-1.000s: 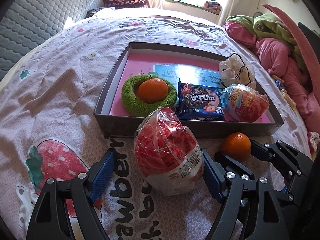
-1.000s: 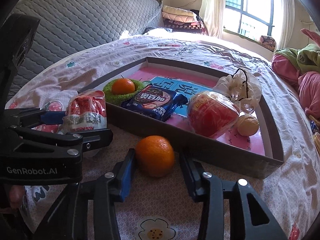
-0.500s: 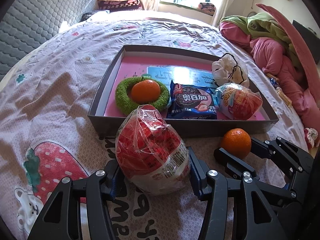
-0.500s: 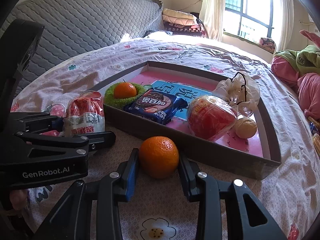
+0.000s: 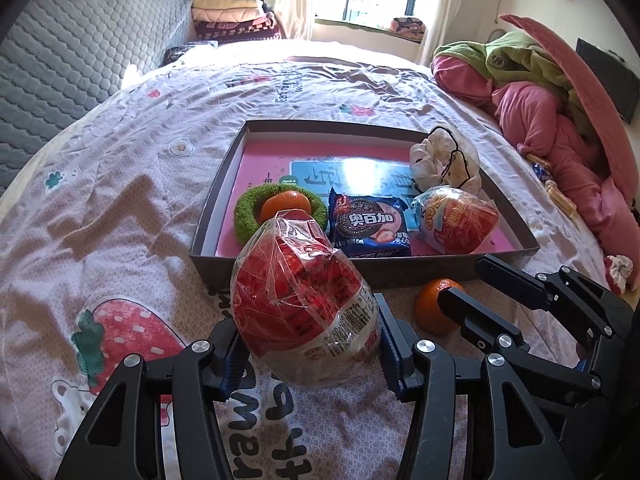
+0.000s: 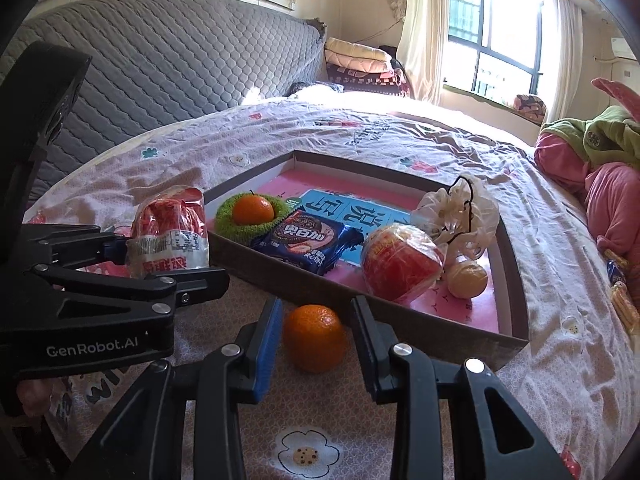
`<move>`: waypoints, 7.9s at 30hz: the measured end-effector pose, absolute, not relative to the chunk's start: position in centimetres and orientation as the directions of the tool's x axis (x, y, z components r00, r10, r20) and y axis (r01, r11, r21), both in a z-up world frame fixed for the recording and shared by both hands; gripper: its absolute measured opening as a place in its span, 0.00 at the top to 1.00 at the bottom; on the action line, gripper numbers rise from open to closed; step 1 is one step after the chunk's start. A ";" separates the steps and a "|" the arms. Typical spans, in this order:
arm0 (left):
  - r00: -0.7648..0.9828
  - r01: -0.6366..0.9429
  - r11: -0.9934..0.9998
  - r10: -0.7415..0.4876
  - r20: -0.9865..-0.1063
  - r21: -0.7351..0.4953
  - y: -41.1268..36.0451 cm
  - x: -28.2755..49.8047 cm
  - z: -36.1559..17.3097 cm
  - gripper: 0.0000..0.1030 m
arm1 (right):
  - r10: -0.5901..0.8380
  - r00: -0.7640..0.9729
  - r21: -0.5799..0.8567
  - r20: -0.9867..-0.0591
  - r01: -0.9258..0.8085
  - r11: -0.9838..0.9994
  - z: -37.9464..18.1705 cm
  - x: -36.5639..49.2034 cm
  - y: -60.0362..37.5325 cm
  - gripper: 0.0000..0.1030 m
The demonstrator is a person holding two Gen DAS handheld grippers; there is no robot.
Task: Organize objects
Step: 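Close left tool on red-wrapped bag while right tool grasps the orange, then lift red-wrapped bag with left tool over tray while right tool carries orange, then lower bag into tray and open left tool while right tool sets orange beside bun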
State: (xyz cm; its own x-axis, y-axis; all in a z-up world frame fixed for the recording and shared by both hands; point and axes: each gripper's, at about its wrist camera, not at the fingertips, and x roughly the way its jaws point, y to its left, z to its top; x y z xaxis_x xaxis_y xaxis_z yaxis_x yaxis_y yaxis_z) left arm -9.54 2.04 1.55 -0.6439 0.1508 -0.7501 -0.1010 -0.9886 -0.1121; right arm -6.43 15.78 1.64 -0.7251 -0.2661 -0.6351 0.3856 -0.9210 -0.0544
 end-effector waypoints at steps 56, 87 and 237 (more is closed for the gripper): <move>-0.632 -0.098 -0.987 0.158 -0.758 -0.124 1.6 -9.5 1.3 0.45 | -0.272 -0.670 -0.026 -0.691 0.399 -0.916 0.2 -7.5 16.1 0.44; -0.678 -0.127 -0.987 0.158 -0.718 -0.097 3.2 -9.8 4.0 0.45 | -0.266 -0.755 -0.012 -0.600 0.341 -0.940 3.8 -7.0 18.4 0.62; -0.718 -0.178 -0.983 0.157 -0.678 -0.039 4.8 -16.9 3.5 0.35 | -0.125 -0.747 0.007 -0.653 0.159 -0.987 2.1 -12.4 24.3 0.52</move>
State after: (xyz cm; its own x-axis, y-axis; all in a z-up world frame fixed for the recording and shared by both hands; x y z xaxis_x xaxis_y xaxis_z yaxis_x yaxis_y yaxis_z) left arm -16.94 4.76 3.48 -0.7180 0.1568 -0.6781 -0.1777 -0.9833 -0.0393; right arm -12.40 24.26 2.07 -0.7467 -0.1250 -0.6534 0.1593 -0.9872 0.0068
